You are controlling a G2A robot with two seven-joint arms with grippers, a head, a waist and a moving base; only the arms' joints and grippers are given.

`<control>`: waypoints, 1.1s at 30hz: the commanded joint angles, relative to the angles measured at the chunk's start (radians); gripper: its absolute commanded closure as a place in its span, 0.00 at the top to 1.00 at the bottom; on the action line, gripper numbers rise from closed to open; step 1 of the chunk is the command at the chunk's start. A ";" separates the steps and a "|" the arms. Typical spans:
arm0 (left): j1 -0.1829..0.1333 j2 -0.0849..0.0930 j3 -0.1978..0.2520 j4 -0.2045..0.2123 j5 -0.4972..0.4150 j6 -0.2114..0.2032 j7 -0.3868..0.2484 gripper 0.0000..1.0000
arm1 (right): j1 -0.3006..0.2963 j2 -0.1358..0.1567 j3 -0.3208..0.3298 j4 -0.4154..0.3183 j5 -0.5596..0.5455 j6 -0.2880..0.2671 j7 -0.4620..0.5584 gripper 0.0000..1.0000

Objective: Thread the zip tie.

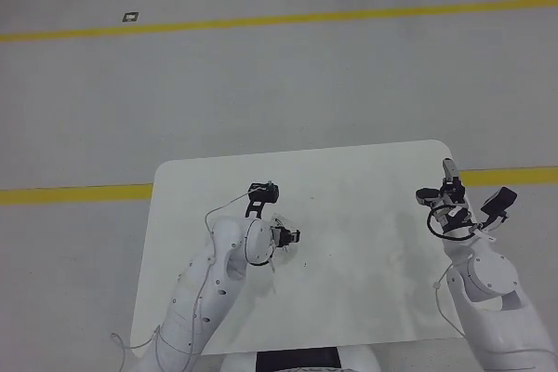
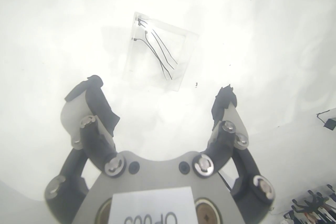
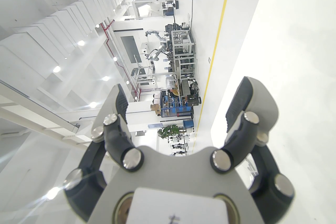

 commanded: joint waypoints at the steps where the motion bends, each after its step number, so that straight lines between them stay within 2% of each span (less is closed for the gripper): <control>1: 0.000 -0.001 -0.010 -0.004 -0.013 0.000 -0.009 1.00 | 0.000 0.000 0.000 0.000 0.000 0.000 0.000 1.00; 2: -0.002 -0.002 -0.016 -0.004 -0.016 0.000 -0.019 1.00 | 0.000 0.000 0.000 0.000 0.000 0.000 0.000 1.00; 3: -0.004 -0.003 -0.023 -0.006 -0.027 0.000 -0.027 0.86 | 0.000 0.000 0.000 0.000 0.000 0.000 0.000 1.00; 6: -0.007 -0.007 -0.033 -0.001 -0.039 0.000 -0.028 0.58 | 0.000 0.000 0.000 0.000 0.000 0.000 0.000 1.00; 8: -0.009 -0.009 -0.034 0.010 -0.047 0.000 -0.028 0.51 | 0.000 0.000 0.000 0.000 0.000 0.000 0.000 1.00; 14: -0.017 -0.023 -0.041 0.040 -0.041 0.000 -0.028 0.47 | 0.000 0.000 0.000 0.000 0.000 0.000 0.000 1.00; 21: -0.016 -0.045 -0.027 0.060 0.016 0.000 -0.028 0.43 | 0.000 0.000 0.000 0.000 0.000 0.000 0.000 1.00; 26: -0.027 -0.062 -0.016 0.099 0.039 0.000 -0.028 0.37 | 0.000 0.000 0.000 0.000 0.000 0.000 0.000 1.00; 33: -0.047 -0.083 -0.010 0.160 0.056 0.000 -0.028 0.34 | 0.000 0.000 0.000 0.000 0.000 0.000 0.000 1.00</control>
